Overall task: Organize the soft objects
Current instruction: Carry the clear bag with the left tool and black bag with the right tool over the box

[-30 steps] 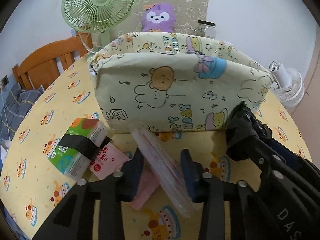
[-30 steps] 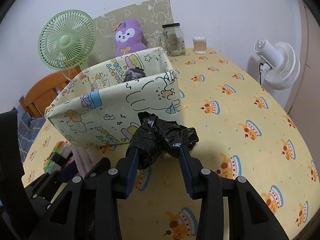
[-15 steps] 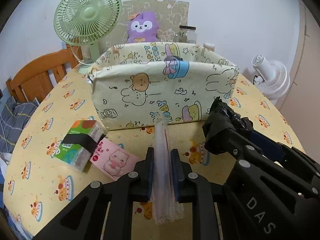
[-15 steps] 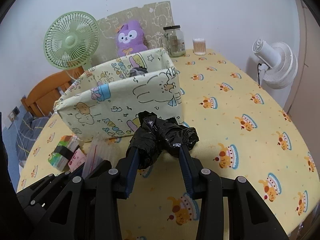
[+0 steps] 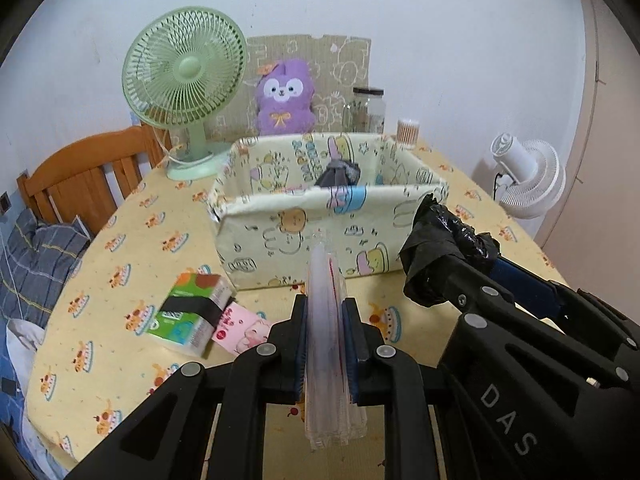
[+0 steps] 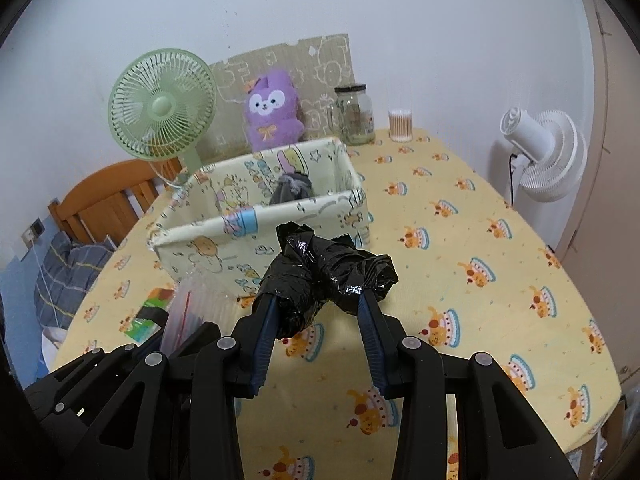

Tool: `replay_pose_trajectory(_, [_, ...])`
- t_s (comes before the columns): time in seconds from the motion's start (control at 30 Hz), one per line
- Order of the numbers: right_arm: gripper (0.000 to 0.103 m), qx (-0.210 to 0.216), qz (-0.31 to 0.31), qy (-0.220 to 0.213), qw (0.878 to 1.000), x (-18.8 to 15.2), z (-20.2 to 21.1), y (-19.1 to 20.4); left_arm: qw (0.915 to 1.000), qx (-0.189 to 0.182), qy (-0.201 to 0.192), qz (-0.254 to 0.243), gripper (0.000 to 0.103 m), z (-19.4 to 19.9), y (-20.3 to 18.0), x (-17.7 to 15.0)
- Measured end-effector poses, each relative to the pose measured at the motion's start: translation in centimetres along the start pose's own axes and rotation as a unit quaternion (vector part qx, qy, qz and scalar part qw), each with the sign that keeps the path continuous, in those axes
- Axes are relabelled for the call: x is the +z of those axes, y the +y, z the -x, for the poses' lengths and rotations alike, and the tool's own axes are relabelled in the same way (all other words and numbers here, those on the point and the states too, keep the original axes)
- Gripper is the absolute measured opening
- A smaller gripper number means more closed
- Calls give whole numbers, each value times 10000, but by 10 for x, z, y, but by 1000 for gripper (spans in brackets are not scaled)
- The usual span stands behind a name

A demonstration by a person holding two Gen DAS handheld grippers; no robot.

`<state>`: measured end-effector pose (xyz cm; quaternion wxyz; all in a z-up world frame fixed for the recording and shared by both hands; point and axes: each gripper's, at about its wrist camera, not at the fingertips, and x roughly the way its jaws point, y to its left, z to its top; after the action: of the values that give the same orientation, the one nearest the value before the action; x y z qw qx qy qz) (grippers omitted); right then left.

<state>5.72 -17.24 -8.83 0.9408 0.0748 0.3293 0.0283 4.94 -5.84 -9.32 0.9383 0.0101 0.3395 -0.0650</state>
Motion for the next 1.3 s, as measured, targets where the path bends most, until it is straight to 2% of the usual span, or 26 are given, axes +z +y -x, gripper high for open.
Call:
replay_pose_trajectory(0.77, [44, 28, 171, -629, 9979, 46, 62, 21, 9974, 33, -723, -42, 14, 61, 1, 42])
replay_pose_trajectory(1.3, [44, 15, 190, -744, 9970, 74, 53, 22, 9961, -6, -874, -82, 14, 49, 1, 69])
